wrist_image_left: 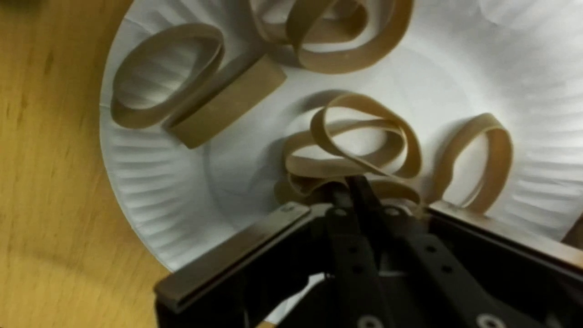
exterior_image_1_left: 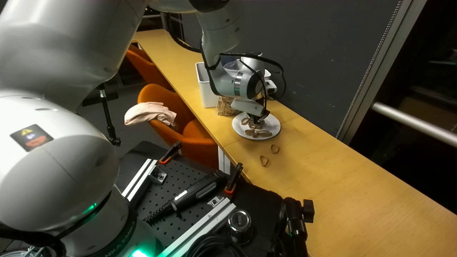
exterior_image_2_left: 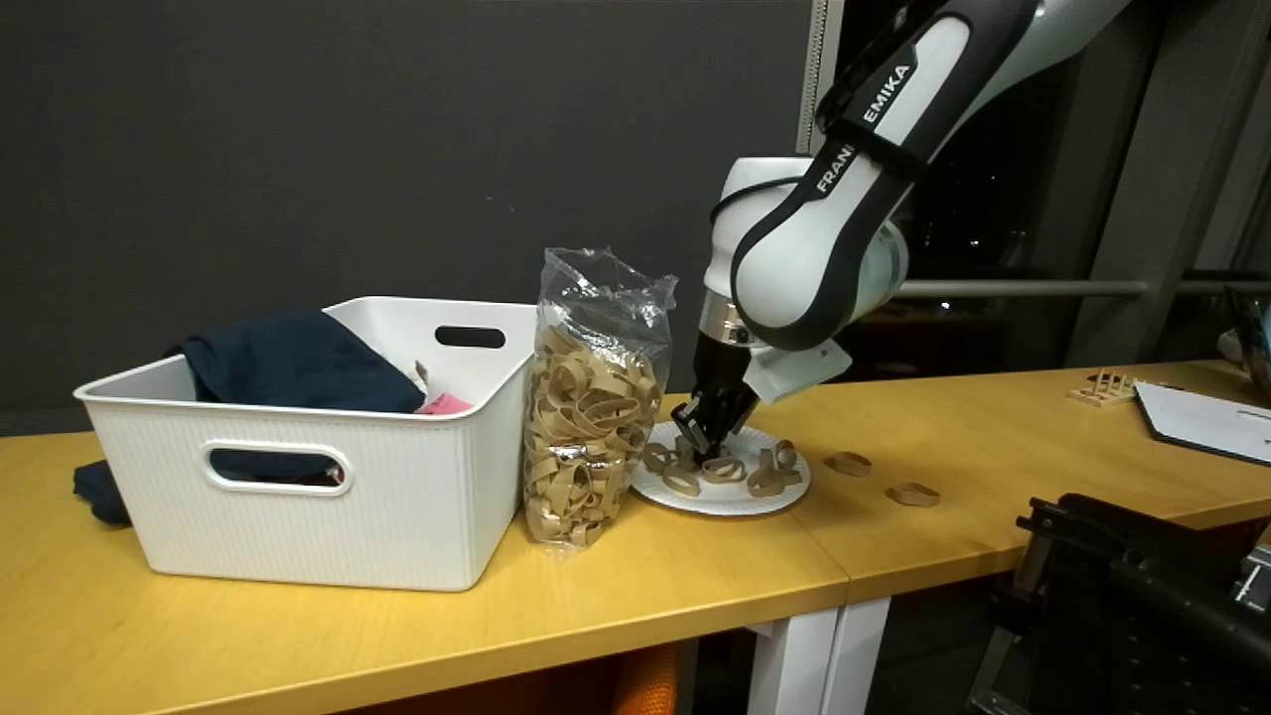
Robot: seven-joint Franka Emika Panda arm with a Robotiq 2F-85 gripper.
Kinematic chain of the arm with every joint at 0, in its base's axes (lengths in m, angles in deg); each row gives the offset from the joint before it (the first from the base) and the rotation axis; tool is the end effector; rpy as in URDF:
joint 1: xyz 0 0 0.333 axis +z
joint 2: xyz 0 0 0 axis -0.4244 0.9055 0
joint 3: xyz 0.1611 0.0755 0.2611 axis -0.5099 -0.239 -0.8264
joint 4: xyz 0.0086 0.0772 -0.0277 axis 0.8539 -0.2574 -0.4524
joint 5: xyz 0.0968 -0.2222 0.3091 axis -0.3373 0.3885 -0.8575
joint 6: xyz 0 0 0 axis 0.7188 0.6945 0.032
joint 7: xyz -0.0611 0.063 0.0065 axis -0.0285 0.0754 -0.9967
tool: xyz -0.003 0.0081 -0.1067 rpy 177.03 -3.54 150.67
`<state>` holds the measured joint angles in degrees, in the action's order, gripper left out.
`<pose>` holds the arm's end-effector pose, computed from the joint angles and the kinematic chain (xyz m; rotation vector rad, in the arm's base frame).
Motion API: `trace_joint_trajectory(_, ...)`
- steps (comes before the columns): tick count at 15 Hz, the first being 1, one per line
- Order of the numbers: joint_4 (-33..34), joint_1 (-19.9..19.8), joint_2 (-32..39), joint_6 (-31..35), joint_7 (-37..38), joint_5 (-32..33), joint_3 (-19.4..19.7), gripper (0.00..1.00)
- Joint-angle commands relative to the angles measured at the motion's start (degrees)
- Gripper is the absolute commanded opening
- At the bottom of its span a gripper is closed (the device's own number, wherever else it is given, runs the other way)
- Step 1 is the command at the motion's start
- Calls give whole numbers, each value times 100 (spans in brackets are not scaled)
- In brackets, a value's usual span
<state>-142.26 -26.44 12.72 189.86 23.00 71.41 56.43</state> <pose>0.6513 -0.0412 0.1050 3.0486 -0.1014 0.3205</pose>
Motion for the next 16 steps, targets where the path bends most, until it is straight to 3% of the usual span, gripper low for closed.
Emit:
trace_joint_trajectory(1, -35, 92, -93, 15, -32, -200, 52, 0)
trace_joint_trajectory(10, -398, 618, -953, -339, 553, -103, 509, 1)
trace_joint_trajectory(16, -446, 1119, -1714, -1206, 1153, 236, 984, 1)
